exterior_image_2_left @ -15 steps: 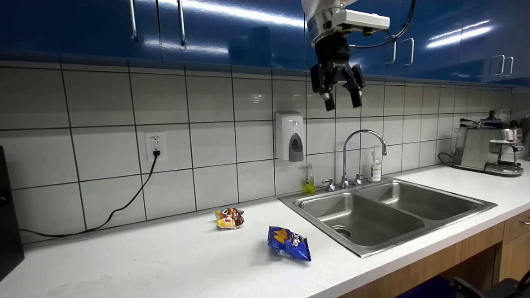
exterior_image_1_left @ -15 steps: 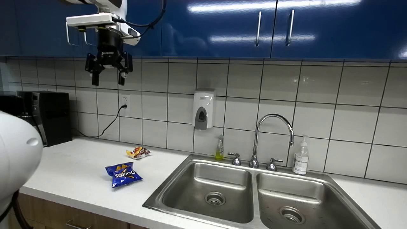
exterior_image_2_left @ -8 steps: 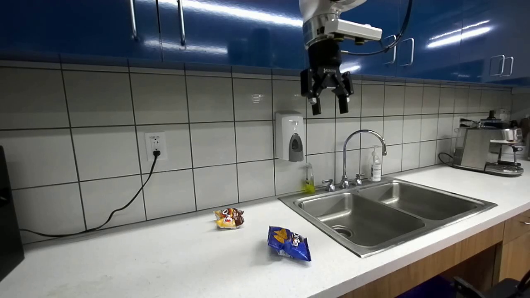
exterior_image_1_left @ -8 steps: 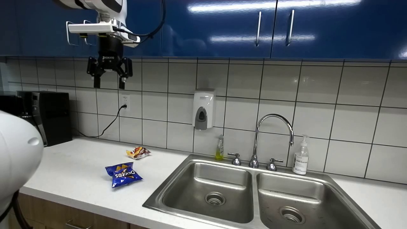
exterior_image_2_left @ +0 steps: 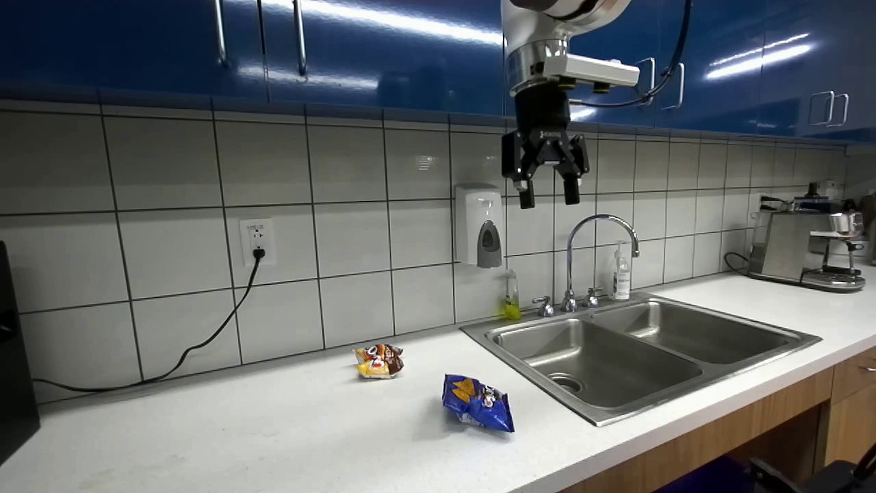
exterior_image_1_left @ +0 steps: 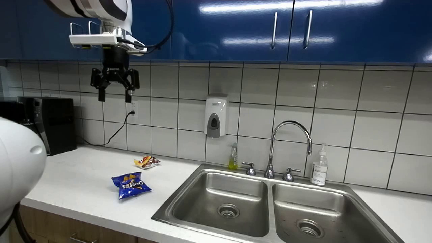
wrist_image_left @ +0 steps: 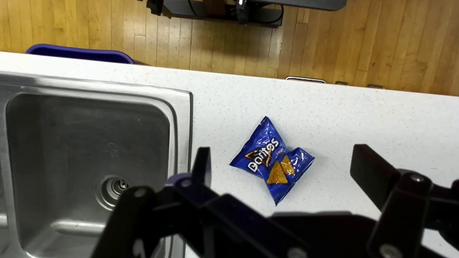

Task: Put the blue packet in the sink on the left.

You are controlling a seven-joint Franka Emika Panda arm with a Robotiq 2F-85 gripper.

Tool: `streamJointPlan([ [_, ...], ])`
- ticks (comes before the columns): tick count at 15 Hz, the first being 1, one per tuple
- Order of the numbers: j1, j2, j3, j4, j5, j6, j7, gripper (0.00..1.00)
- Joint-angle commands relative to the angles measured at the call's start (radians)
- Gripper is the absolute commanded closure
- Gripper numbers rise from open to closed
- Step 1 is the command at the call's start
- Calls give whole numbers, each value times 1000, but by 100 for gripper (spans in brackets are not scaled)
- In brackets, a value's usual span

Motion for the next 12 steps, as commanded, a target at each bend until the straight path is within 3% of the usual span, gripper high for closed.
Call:
streamJointPlan([
  [1,13,9,3,-44,16,82,-1,0],
  [12,39,101,2,-153,17,281,-3,0],
])
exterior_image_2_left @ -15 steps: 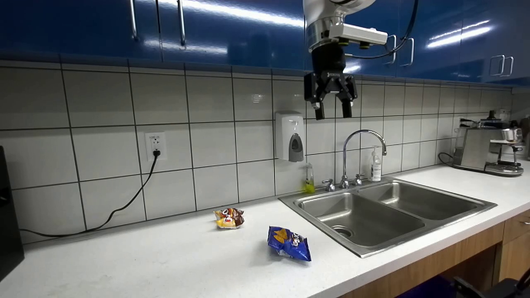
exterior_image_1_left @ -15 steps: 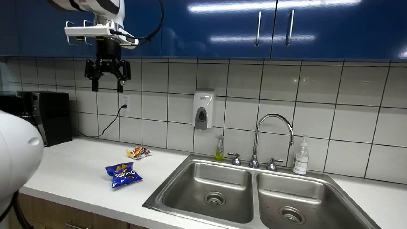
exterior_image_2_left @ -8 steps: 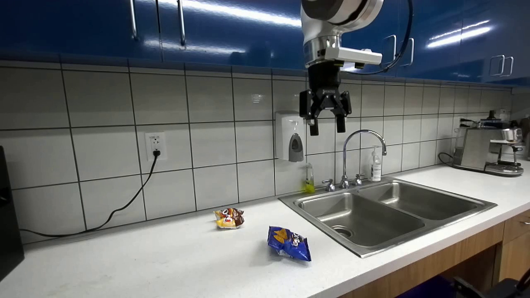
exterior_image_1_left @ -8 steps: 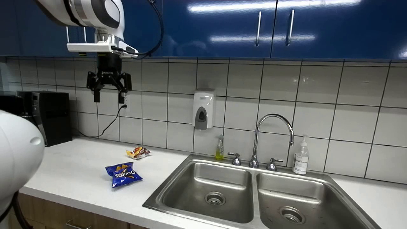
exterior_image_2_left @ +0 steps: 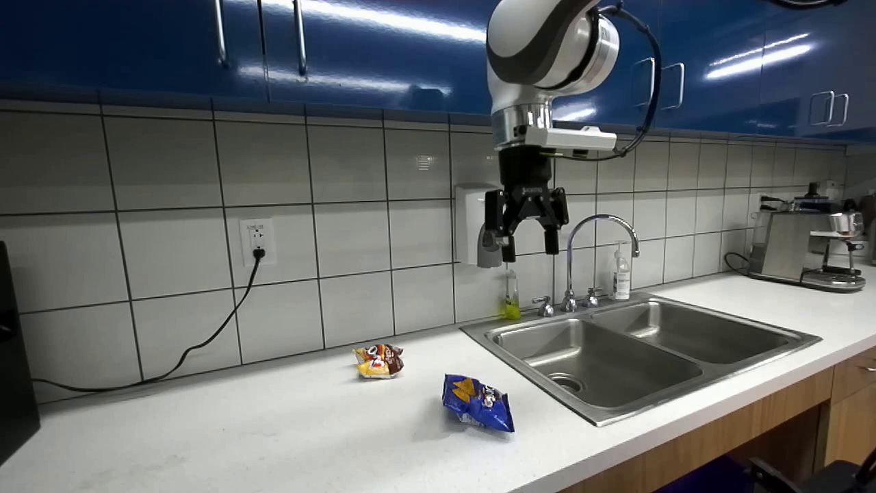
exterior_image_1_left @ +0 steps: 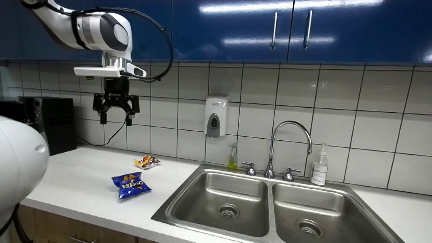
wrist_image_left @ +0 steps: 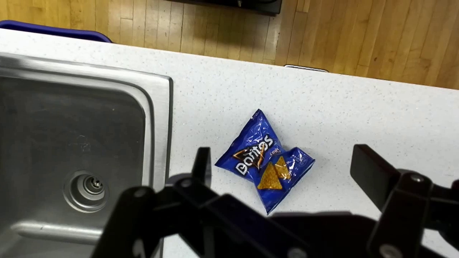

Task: Put the blue packet in the sink on the left.

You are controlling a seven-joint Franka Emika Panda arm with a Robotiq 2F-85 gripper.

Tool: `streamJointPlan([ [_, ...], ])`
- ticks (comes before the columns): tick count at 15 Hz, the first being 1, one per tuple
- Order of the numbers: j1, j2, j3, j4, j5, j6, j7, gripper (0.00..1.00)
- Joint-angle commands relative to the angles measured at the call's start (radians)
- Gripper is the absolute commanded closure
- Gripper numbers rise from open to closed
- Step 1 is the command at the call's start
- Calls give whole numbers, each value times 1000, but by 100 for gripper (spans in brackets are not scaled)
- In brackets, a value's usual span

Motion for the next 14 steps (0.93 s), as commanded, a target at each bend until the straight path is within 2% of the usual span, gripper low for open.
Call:
streamJointPlan([
  [1,-2,17,1,-36,14,58,-2,0],
  [7,-2,103,0,-76,18,177,-5,0],
  [14,-5,280,0,-39,4,327,-6,0],
])
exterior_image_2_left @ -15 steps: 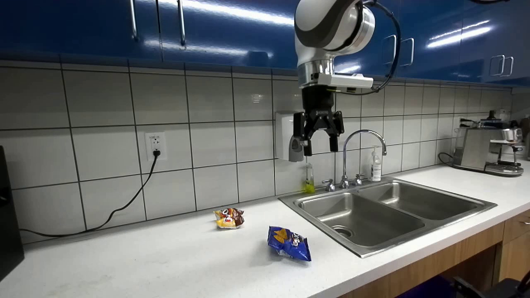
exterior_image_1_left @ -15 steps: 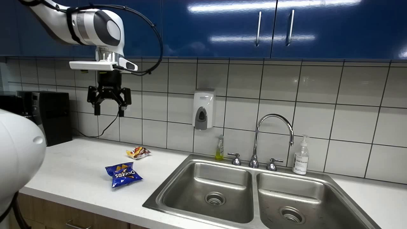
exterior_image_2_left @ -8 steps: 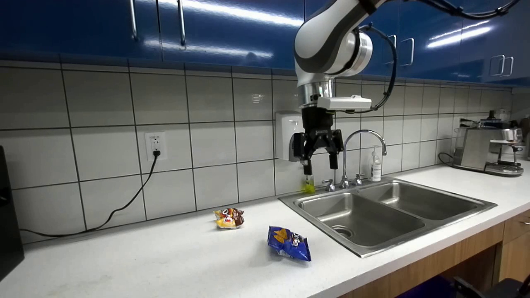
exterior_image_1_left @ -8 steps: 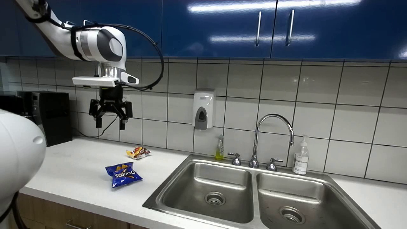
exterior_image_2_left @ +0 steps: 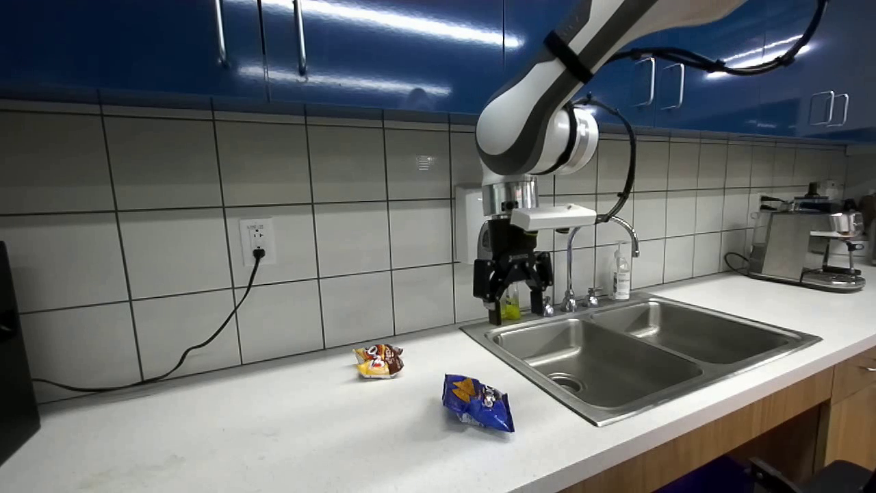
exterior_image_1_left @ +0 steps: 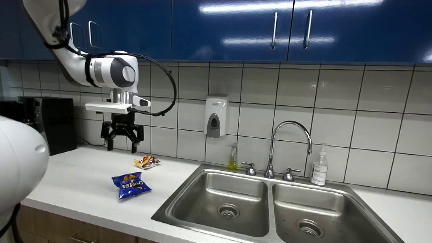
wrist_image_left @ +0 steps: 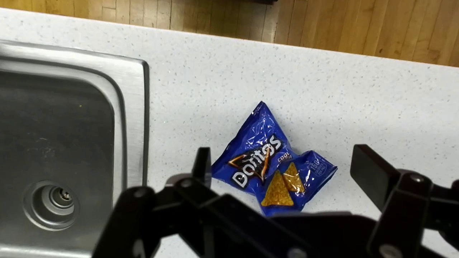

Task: Put the blue packet in the sink on the left.

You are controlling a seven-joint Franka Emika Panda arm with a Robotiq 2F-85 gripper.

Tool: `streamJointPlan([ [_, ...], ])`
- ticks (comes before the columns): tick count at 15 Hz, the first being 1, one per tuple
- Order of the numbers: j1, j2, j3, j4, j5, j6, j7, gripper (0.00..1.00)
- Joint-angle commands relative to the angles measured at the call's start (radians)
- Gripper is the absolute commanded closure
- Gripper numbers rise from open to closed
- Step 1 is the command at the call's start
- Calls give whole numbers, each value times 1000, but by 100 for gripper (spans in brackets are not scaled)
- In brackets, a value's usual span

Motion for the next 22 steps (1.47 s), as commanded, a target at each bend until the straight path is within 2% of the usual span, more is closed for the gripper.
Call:
streamJointPlan([
  [1,-4,99,1,42,4,63,-8,0],
  [7,-3,259,0,125,-5,138,-9,0],
  [11,-5,343,-7,199,-15,139,-3,0],
  [12,-1,303,-2,150,-3,145,0,0],
  [22,-2,321,-1,157,2,146,-6,0],
])
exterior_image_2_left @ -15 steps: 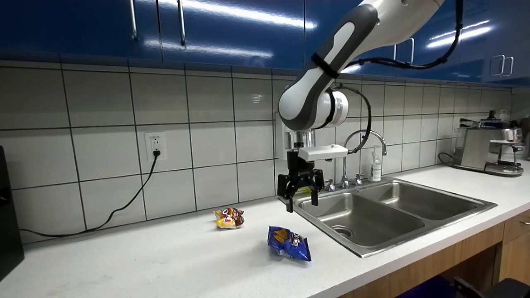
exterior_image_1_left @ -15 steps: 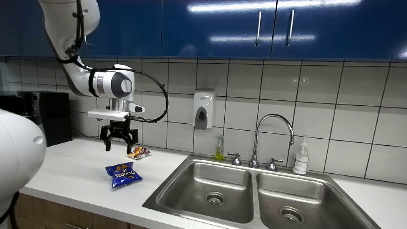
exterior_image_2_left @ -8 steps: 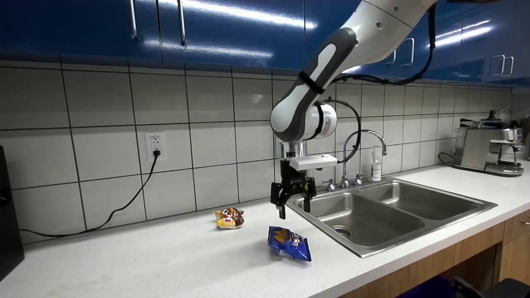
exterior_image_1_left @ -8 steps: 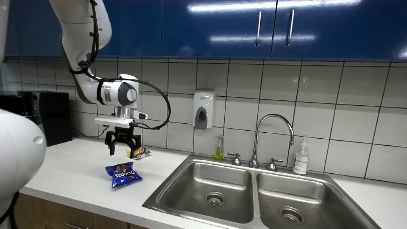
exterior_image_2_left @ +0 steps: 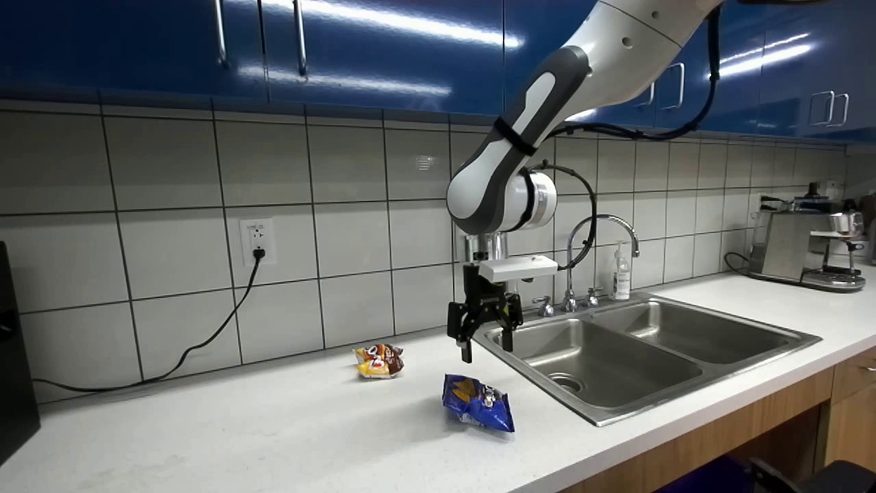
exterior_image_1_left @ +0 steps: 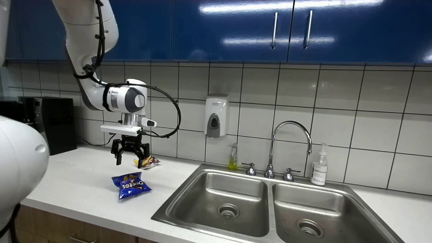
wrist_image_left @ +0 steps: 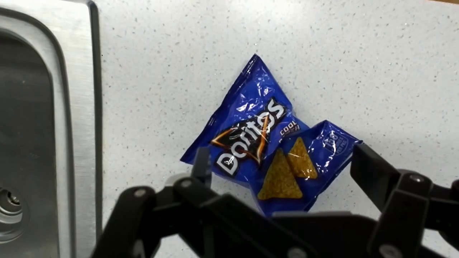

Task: Put the blue packet in the sink on the left.

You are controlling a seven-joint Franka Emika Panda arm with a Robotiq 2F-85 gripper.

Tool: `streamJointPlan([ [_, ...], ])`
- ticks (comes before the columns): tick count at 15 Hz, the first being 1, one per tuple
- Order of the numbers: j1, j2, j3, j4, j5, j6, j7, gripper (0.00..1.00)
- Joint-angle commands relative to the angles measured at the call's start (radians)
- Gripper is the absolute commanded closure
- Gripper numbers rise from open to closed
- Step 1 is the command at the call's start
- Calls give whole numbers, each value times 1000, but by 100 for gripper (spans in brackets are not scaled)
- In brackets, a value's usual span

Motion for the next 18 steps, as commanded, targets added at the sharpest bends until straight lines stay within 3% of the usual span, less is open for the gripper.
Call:
streamJointPlan([
  [1,-2,-1,2,-5,4,4,-3,0],
  [18,-6,120,38,18,72,109,-59,0],
])
